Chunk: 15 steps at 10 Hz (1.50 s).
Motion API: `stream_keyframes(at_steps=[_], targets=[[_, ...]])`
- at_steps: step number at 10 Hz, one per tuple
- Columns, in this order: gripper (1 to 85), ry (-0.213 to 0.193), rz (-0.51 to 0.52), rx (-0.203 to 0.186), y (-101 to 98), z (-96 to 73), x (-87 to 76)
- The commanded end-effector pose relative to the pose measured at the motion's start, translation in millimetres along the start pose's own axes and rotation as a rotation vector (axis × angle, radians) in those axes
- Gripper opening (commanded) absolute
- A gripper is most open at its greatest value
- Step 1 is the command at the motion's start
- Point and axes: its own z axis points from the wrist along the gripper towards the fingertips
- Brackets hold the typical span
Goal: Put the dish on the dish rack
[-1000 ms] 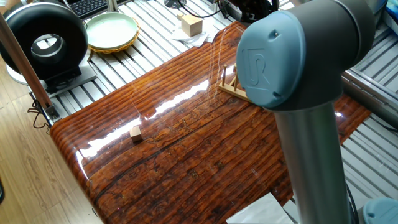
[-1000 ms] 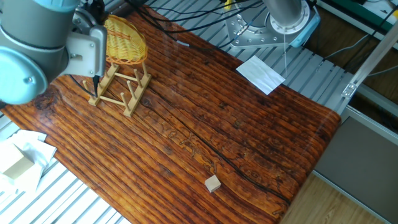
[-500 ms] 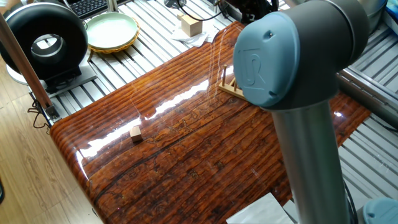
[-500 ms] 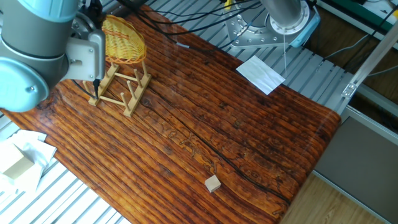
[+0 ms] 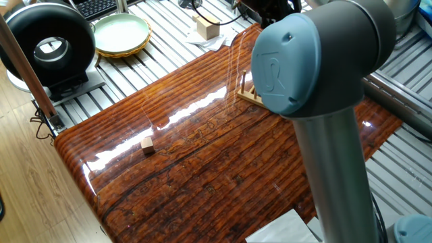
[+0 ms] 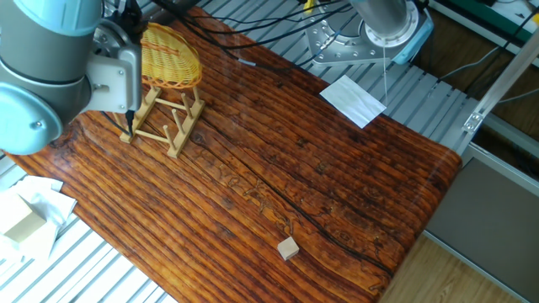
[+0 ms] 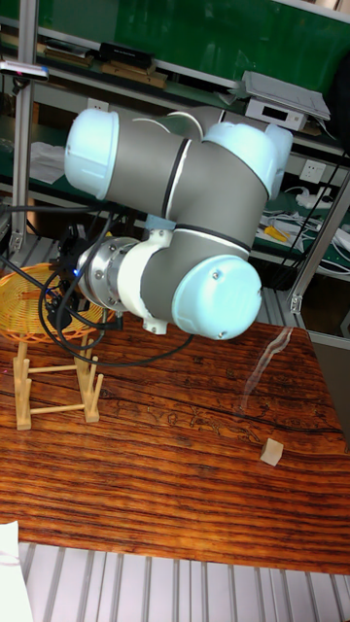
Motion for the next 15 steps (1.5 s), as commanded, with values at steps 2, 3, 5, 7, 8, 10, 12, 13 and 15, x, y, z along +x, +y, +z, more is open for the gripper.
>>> stream_keyframes(at_steps=[2,3,5,7,8,10,12,13,15], targets=[[1.0,-0.042,-0.009,0.009,-3.6,4.4,-9.2],[1.0,-0.045,-0.009,0.008,-3.2,5.7,-9.7],[1.0,-0.044,-0.008,0.000,-0.6,12.1,-8.6],[1.0,-0.045,-0.009,-0.006,2.2,16.8,-7.9],[1.0,-0.045,-0.012,-0.005,2.3,17.1,-7.9],[1.0,-0.048,-0.015,-0.011,4.0,17.2,-8.9],[1.0,-0.048,-0.018,-0.011,1.2,16.9,-8.6],[1.0,-0.048,-0.019,-0.011,0.0,16.6,-8.3],[1.0,-0.050,-0.024,-0.011,-1.7,16.3,-8.3]])
